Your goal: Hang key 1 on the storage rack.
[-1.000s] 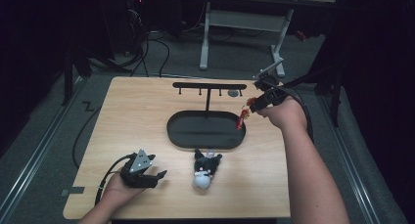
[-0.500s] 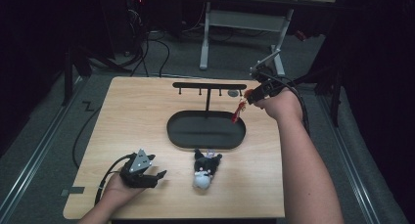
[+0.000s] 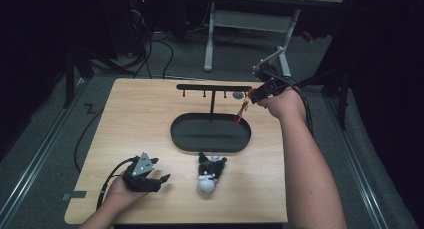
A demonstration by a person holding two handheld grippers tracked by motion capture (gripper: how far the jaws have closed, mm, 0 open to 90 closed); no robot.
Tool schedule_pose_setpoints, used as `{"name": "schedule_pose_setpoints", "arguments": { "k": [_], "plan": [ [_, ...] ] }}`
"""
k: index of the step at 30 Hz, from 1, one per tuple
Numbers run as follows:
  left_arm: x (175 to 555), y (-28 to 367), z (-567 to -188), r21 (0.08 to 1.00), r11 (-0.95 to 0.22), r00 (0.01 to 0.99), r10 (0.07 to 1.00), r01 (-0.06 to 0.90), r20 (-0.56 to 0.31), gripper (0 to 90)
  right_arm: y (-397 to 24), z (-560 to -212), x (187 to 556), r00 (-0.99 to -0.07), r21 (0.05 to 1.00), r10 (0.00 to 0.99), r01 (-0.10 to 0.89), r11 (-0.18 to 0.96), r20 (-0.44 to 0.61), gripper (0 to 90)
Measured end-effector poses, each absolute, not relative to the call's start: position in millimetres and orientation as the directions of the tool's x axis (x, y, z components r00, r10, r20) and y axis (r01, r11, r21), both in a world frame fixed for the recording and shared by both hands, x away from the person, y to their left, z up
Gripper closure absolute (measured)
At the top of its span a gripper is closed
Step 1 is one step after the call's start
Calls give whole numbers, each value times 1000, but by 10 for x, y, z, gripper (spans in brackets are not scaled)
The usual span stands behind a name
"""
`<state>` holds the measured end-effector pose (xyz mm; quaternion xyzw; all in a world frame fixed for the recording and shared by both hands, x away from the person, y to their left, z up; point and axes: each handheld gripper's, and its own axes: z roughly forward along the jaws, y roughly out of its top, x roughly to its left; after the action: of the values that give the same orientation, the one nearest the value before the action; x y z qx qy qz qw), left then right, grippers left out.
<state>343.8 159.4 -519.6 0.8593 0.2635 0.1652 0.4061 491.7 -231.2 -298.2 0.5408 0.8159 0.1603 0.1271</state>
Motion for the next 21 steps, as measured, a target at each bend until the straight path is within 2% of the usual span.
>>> {"name": "schedule_pose_setpoints", "arguments": {
  "k": [12, 21],
  "plan": [
    [3441, 1604, -5195, 784, -531, 806, 588, 321, 69, 286, -2312, -2945, 5003, -369, 418, 929, 839, 348, -33, 668],
    [3443, 1604, -5203, 784, -532, 805, 589, 321, 70, 286, -2364, -3042, 5020, -358, 412, 933, 848, 334, -20, 668]
  ]
}}
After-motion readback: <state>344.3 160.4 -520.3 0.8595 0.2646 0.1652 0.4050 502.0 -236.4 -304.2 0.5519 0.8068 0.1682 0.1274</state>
